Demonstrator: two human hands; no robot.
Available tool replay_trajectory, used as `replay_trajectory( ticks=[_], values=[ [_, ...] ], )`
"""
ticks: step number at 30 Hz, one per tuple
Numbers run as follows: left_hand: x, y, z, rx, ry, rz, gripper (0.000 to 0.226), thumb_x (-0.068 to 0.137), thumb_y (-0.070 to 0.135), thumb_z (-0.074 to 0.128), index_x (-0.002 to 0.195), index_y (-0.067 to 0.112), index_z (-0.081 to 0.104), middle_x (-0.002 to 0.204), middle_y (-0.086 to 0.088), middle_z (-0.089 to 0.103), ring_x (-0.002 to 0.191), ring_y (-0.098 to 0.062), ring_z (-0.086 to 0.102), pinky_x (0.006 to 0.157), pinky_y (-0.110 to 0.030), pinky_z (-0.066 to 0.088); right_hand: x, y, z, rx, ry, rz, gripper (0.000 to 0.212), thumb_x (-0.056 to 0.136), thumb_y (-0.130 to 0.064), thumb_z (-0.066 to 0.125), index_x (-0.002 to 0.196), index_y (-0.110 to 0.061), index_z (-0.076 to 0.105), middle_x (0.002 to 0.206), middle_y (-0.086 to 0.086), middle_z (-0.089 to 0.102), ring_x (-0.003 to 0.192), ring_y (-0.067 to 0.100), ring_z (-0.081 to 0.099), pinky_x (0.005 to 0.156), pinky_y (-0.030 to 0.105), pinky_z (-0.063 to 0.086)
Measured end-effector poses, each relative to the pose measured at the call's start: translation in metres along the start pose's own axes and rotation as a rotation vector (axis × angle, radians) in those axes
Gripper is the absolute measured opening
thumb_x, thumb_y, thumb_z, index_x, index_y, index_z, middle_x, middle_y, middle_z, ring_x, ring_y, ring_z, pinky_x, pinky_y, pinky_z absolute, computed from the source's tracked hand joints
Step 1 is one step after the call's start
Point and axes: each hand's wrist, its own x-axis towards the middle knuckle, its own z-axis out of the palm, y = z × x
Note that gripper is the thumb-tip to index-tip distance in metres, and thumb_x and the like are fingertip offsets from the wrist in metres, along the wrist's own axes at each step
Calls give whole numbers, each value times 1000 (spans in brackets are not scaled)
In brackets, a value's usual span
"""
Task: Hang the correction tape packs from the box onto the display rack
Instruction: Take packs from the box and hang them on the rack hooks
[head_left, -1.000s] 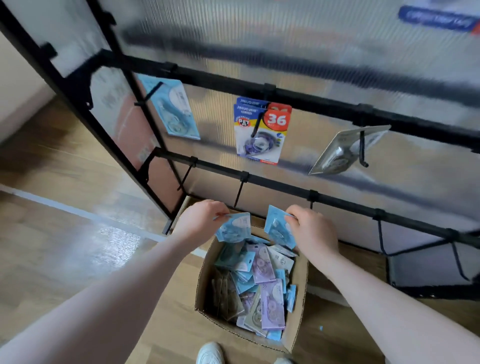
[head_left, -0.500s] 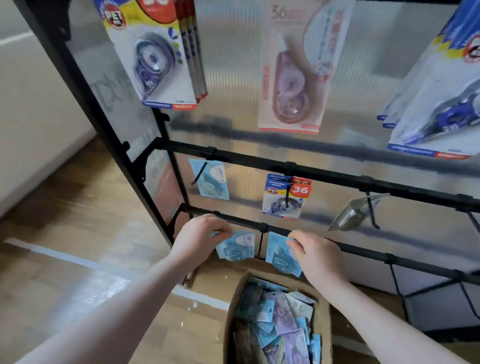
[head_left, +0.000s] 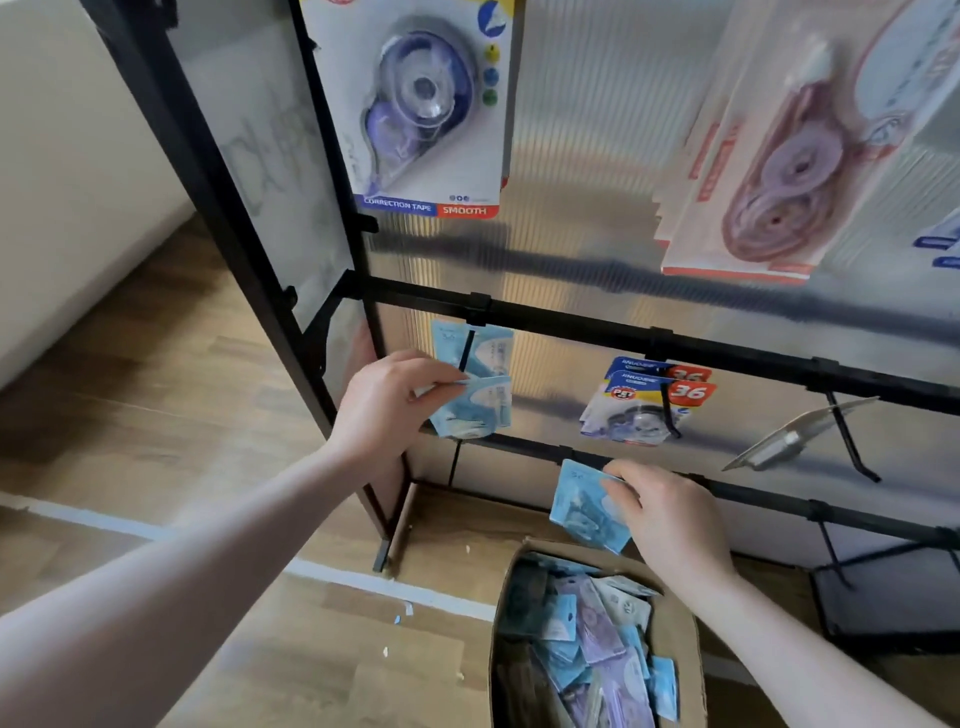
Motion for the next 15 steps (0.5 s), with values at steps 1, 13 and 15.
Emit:
replay_trajectory(
  ticks=[1,13,15],
  values=[
    [1,-1,2,-13,-6,15,12,82,14,69,93,13,75,89,2,65,69,-5,51,56,-21,45,2,2,0,-6,4,10,7,86,-18,66,89,-15,71,76,-1,71,65,22,64,48,23,31],
    [1,-24,4,29,-115,217,36,93,27,39,105,9,68,97,-5,67,90,-10,58,58,-2,37,19,15,11,-5,62,-55,6,78,-12,74,82,-14,69,65,0,68,51,24,61,42,25,36],
    [3,-27,6,21,-121,242,34,94,25,40,105,8,67,98,-7,67,93,-12,58,63,1,34,21,14,16,1,61,-70,7,78,-11,74,82,-13,69,66,0,68,52,23,61,42,24,36]
  ],
)
